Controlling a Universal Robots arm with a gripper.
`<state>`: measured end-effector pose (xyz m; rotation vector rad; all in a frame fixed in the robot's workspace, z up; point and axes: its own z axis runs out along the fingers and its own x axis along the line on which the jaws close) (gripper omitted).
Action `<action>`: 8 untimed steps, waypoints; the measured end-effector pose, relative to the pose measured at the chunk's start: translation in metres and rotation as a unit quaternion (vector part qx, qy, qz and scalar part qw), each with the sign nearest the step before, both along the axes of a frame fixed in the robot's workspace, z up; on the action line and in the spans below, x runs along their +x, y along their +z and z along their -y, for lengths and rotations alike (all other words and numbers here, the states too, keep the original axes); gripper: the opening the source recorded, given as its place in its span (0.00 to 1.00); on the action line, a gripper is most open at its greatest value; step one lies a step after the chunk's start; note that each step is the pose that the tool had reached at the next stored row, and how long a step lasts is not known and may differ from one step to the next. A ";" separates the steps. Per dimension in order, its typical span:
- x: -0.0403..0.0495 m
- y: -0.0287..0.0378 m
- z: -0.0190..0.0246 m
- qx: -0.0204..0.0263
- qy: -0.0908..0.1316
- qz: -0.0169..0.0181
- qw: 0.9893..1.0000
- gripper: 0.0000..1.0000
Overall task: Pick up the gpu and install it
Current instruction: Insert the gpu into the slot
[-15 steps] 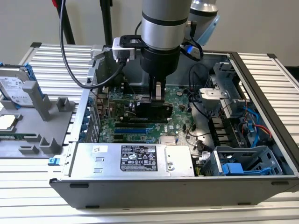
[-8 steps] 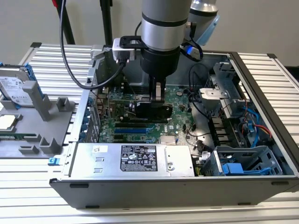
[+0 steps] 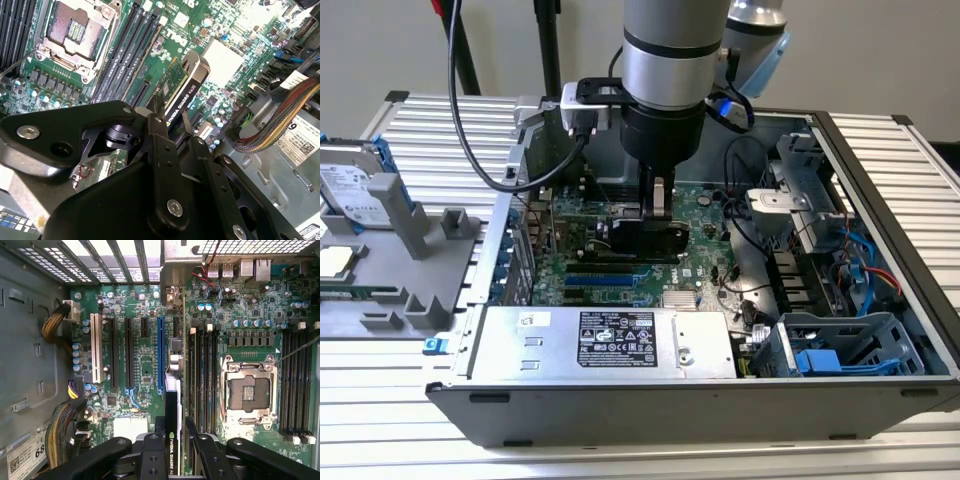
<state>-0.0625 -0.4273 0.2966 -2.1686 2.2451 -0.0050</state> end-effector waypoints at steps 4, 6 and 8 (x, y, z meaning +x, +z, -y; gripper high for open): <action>0.0000 -0.0014 0.0002 0.000 0.000 0.000 1.000 0.00; -0.0001 -0.0019 0.0004 0.000 0.000 0.000 1.000 0.00; -0.0001 -0.0027 0.0004 0.000 0.000 0.000 1.000 0.00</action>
